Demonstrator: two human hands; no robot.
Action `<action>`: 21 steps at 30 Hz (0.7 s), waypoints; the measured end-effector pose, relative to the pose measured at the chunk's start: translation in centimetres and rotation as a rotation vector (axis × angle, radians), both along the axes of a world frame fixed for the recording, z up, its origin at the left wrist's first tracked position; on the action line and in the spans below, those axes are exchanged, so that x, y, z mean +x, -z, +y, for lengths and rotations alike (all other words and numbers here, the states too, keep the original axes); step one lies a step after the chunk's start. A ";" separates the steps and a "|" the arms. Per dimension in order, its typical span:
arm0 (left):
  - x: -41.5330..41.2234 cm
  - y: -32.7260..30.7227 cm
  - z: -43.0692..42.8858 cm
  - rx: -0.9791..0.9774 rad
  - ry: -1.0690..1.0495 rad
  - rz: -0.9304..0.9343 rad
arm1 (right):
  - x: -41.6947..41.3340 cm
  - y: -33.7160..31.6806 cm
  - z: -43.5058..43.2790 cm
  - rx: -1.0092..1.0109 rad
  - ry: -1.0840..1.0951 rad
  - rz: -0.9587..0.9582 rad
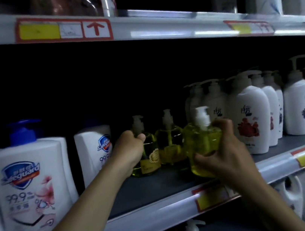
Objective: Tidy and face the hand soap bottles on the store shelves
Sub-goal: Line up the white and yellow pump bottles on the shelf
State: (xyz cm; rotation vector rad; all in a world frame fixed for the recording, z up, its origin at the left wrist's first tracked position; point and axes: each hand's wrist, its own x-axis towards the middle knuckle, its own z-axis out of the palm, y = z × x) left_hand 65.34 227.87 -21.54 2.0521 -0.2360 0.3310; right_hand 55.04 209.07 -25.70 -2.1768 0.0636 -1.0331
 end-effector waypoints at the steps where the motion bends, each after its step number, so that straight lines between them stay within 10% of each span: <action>1: -0.2 0.0 -0.1 0.019 -0.002 0.003 | 0.1 -0.1 -0.9 0.003 0.025 -0.003; 6: -3.0 -0.8 0.7 0.170 0.006 -0.010 | 0.1 -0.8 -2.3 0.031 0.091 0.048; 11: -11.6 2.1 5.3 0.221 0.003 -0.397 | -2.5 -0.9 5.2 -0.120 -0.015 -0.279; 21: -13.9 8.2 16.1 0.391 -0.388 -0.681 | 6.9 -2.0 16.6 0.202 -0.728 0.374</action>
